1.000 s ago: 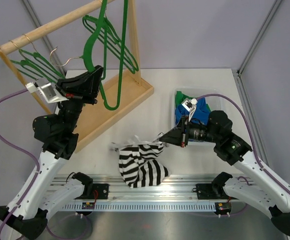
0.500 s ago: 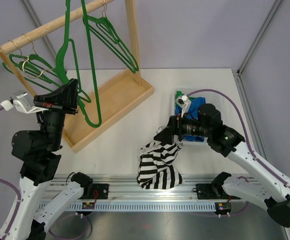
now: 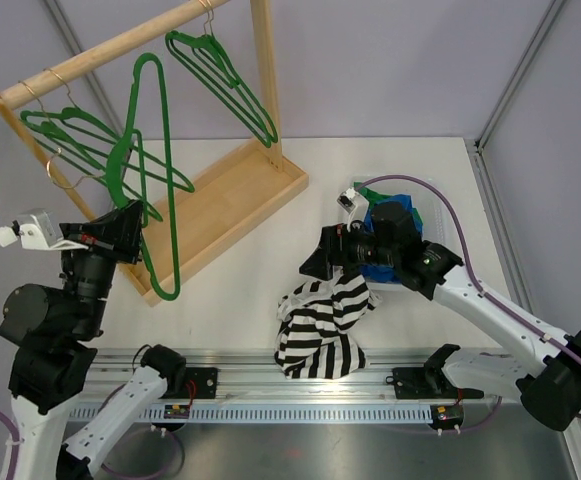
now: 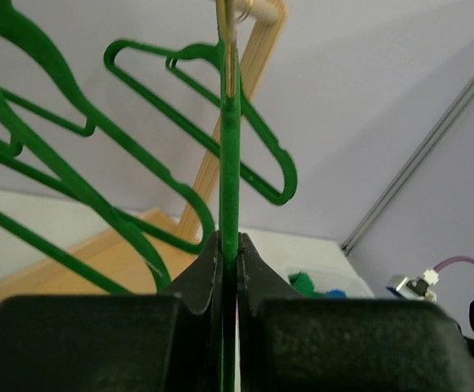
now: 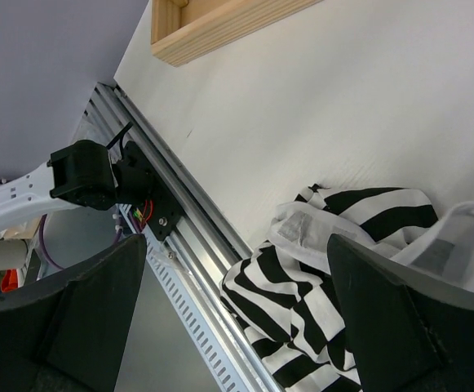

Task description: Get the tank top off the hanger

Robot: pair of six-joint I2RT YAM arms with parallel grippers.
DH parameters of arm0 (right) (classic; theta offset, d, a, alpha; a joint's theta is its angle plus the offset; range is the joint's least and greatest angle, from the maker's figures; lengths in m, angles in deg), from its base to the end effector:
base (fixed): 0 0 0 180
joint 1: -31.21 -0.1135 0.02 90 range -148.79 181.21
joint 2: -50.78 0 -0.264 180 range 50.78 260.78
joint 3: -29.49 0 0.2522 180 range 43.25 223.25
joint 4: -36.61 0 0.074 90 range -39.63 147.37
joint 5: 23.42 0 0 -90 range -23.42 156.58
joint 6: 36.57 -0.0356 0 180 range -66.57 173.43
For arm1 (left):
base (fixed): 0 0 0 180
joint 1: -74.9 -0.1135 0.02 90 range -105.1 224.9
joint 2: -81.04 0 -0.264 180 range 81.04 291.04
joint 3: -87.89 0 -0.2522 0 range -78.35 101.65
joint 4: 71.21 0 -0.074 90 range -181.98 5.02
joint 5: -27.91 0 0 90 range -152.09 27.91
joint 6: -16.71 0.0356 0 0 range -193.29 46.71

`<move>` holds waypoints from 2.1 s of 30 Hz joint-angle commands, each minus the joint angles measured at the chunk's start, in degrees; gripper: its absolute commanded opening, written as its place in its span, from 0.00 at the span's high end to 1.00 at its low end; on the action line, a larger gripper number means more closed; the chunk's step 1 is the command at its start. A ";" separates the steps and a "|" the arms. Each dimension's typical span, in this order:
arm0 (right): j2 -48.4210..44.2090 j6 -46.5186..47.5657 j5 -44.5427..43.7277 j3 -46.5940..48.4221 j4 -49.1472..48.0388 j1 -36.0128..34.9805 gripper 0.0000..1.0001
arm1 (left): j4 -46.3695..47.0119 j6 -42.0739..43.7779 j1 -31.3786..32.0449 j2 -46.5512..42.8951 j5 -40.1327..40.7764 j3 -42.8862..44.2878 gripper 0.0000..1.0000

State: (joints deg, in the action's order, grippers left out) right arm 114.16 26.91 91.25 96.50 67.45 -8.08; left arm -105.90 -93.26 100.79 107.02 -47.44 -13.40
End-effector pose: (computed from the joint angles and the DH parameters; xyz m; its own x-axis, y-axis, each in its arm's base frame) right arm 0.1825 0.1685 0.3169 -0.7019 -0.0500 -0.7105 -0.6139 0.5483 0.5679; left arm 0.0386 -0.0087 0.4634 0.1915 -0.4602 -0.8669 0.2889 0.8706 -0.3984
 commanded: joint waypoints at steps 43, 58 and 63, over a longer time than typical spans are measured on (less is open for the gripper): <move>2.28 0.07 -1.64 3.61 0.41 -0.18 0.01 | -34.53 -1.56 -14.19 58.31 30.53 61.72 1.00; 5.44 -0.90 -0.58 3.52 -1.35 -0.18 0.00 | -32.69 -4.82 -17.72 56.12 21.56 52.74 1.00; 8.25 4.63 -5.92 6.42 5.48 -0.52 0.00 | -33.47 -5.08 -17.72 53.31 18.22 52.38 0.59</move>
State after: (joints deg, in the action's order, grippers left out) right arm 120.91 27.85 89.50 98.82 69.79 -8.10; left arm -141.11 -97.13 83.44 163.60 -26.06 38.88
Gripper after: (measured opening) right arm 0.993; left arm 0.328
